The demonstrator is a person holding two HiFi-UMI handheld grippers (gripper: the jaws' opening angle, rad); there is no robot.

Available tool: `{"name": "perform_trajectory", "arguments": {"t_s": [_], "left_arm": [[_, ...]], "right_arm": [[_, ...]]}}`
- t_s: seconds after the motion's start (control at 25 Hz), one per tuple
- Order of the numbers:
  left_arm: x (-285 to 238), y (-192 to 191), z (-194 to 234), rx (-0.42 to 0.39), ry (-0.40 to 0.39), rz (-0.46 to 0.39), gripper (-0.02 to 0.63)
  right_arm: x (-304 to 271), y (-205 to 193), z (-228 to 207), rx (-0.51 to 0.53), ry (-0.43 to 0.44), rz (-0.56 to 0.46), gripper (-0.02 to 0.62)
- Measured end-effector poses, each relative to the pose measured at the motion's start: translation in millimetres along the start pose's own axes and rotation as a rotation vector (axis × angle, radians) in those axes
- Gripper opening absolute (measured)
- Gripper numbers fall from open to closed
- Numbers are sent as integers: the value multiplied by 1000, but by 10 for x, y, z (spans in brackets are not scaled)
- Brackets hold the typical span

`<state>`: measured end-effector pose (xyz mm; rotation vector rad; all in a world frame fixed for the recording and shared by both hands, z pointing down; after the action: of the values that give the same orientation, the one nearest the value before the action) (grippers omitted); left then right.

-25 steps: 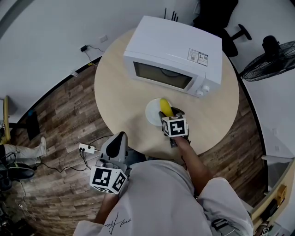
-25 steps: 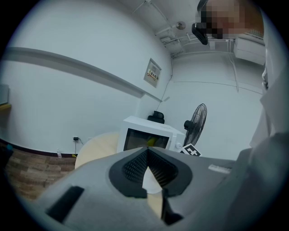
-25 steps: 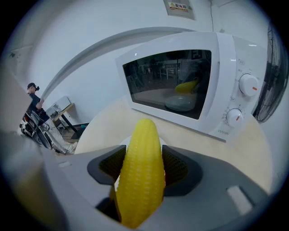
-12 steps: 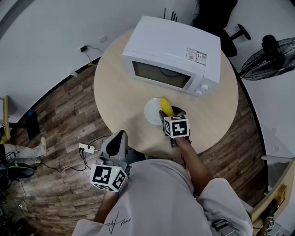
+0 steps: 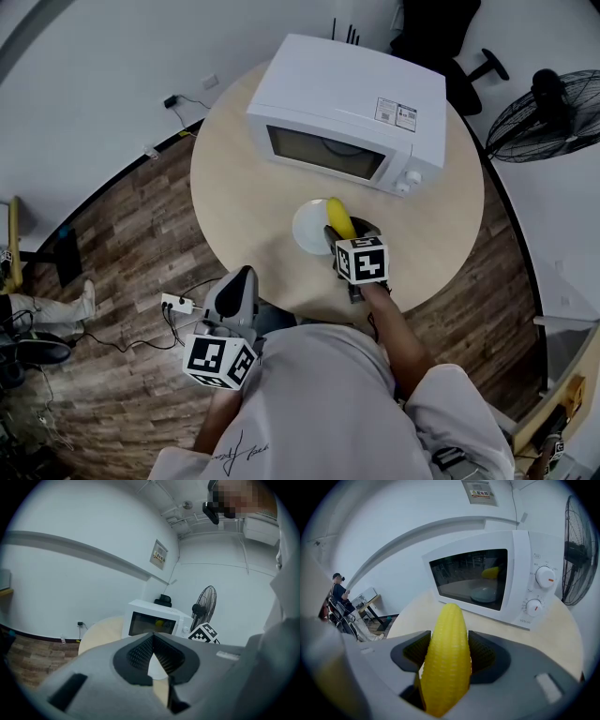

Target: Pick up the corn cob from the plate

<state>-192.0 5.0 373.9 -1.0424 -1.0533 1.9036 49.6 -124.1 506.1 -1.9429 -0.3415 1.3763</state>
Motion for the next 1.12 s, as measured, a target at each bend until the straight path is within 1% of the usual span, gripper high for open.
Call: {"name": "perform_trajectory", "arguments": {"t_s": [1.12], "left_arm": [[-34,-27,-6,4,3,4,-9]], "right_arm": [[386,135,35,-19,44,-88,264]]}}
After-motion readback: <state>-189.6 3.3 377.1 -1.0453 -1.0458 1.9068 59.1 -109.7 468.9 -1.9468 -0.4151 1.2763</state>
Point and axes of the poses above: the fingertips, and each gripper's own axes: x backward along the fingers, z to its left, y out of its top, the point moved 9 cm from there along x, backward along the fingers, and after that the axes turned 4 degrees about x, right-handed, at the moved point
